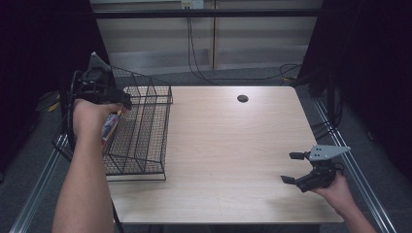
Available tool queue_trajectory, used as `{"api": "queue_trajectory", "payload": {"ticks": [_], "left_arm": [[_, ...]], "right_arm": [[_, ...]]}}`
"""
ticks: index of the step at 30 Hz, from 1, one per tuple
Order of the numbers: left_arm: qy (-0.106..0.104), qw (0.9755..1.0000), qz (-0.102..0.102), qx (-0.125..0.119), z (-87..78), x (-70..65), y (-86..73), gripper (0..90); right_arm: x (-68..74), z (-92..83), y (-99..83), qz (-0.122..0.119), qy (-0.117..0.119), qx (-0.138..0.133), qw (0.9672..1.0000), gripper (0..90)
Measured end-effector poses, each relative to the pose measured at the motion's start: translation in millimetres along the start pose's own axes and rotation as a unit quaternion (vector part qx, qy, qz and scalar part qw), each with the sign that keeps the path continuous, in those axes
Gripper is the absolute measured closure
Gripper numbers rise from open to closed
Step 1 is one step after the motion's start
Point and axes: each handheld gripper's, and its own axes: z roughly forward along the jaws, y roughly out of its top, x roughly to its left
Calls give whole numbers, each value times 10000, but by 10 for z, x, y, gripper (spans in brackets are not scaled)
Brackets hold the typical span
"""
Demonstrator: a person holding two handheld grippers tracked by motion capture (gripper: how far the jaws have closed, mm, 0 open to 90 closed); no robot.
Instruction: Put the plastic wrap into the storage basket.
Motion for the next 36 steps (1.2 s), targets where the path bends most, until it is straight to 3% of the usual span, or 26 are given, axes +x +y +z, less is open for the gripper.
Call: {"api": "queue_trajectory", "payload": {"ticks": [5,12,23,36], "left_arm": [[-126,9996,168,-170,1,-111,34,113],[-284,9983,456,-225,52,-276,66,101],[-490,9963,623,-322,112,-446,63,96],[-880,9902,1027,-340,257,-738,48,66]], "right_arm": [[0,-4,0,0,1,-7,10000,61],[-2,-2,-5,-15,-8,-9,10000,62],[-1,1,-5,7,-26,-14,10000,60],[5,7,-5,-3,7,16,10000,60]]}}
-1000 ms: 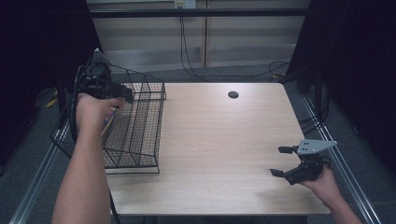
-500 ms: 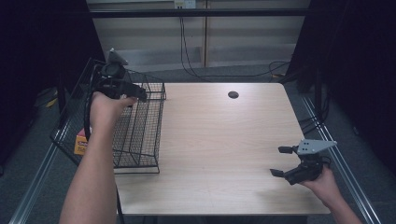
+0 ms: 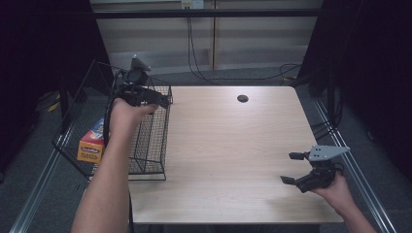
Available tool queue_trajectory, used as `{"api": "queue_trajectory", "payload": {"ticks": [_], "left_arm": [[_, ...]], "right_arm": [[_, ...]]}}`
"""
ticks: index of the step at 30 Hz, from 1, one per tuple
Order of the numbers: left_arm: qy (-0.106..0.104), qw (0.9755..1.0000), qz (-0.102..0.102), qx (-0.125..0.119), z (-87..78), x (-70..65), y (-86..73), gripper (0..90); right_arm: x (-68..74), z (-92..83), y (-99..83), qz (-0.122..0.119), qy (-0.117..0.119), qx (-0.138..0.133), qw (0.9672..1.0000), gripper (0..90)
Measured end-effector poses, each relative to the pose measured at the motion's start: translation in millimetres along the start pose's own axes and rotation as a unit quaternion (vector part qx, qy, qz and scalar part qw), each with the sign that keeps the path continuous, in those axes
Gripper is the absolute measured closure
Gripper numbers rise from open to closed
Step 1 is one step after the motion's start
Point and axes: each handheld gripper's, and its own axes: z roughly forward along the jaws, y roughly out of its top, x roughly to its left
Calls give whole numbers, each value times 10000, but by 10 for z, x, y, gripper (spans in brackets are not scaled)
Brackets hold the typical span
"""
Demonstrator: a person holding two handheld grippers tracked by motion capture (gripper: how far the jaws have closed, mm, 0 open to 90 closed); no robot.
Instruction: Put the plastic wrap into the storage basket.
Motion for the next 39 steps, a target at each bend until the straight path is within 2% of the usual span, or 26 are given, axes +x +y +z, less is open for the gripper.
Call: {"api": "queue_trajectory", "payload": {"ticks": [1,4,8,11,13,19,26,30,31,33,39], "left_arm": [[-23,10000,72,2,17,-32,5,66],[-89,9999,92,-47,56,-110,12,62],[-199,9995,246,-4,116,-202,15,55],[-287,9986,437,58,153,-284,15,52],[-385,9981,472,4,178,-330,12,47],[-517,9965,649,55,264,-425,-9,46],[-642,9952,742,40,360,-510,-53,49],[-776,9934,844,0,427,-562,-80,51],[-798,9936,802,-19,444,-580,-89,52],[-846,9926,872,23,475,-594,-99,52],[-963,9914,882,21,567,-660,-146,53]], "right_arm": [[-3,-1,0,-5,-16,-7,10000,60],[-6,-11,0,-6,-33,-32,10000,60],[-9,-15,-2,-25,-36,-40,10000,60],[-8,-15,-3,-17,-42,-38,10000,60],[-9,-14,-2,-28,-56,-24,10000,60],[-3,-18,-2,-8,-42,-33,10000,60],[1,-11,-3,-12,-3,-6,10000,60],[2,-13,-3,-8,-10,-4,10000,60],[2,-13,-3,-10,-14,-3,10000,60],[2,-14,-2,-8,1,-9,10000,60],[0,-13,-3,-37,7,3,10000,60]]}}
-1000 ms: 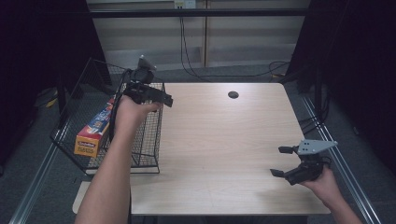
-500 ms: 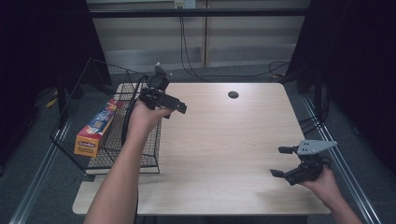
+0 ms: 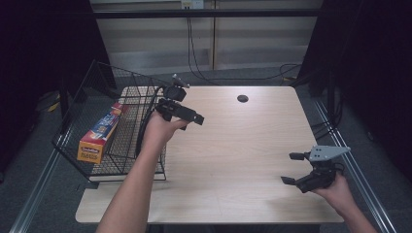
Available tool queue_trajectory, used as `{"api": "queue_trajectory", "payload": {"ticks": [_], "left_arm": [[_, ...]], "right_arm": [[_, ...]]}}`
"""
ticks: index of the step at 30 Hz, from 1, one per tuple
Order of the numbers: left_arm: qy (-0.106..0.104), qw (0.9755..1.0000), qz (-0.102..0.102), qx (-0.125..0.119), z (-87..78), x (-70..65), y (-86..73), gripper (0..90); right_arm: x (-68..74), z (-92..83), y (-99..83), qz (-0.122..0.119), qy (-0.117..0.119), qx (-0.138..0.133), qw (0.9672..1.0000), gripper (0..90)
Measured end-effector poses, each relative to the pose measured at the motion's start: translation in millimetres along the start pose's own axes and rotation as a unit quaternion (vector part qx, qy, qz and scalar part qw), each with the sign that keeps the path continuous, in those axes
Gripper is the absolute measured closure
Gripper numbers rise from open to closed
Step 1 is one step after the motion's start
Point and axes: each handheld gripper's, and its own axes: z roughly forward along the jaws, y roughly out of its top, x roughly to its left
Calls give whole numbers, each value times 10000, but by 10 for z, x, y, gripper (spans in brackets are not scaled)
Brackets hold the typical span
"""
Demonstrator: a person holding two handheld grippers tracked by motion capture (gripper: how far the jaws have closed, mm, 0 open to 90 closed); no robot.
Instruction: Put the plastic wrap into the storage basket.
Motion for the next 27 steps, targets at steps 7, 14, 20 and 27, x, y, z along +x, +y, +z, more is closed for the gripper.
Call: {"api": "queue_trajectory", "payload": {"ticks": [7,14,20,27], "left_arm": [[-138,9998,137,69,123,-69,-53,53],[-229,9994,241,57,240,-178,-112,53],[-294,9990,339,30,358,-263,-179,53],[-376,9983,434,41,475,-325,-266,49]], "right_arm": [[5,-2,0,11,-11,0,10000,60],[4,1,0,-18,-21,19,10000,60],[4,1,-3,-15,-12,8,10000,60],[2,17,-18,-6,5,78,10000,56]]}}
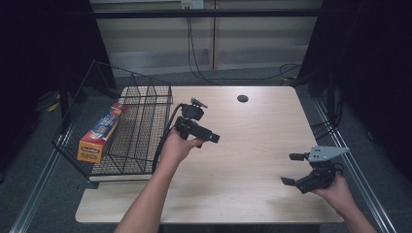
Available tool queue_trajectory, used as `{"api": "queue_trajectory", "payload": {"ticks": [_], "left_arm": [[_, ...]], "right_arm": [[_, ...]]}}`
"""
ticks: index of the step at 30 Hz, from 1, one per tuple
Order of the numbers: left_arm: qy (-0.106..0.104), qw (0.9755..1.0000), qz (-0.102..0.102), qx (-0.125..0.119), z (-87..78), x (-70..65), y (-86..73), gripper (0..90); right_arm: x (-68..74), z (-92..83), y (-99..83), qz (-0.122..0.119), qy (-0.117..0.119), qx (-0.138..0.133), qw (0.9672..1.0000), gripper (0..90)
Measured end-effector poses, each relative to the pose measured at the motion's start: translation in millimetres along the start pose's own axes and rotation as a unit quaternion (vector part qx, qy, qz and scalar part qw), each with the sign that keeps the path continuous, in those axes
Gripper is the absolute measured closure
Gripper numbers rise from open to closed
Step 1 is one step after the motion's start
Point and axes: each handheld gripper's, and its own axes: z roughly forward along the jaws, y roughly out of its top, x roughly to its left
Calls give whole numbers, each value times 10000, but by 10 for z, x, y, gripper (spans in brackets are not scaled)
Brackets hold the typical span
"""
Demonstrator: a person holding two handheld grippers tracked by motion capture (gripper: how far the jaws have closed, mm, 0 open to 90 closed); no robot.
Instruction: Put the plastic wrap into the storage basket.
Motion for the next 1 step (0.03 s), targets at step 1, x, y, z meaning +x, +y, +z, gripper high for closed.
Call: {"api": "queue_trajectory", "payload": {"ticks": [1], "left_arm": [[-16,10000,-13,-39,27,-12,-19,49]], "right_arm": [[2,5,-4,10,-26,31,10000,56]]}}
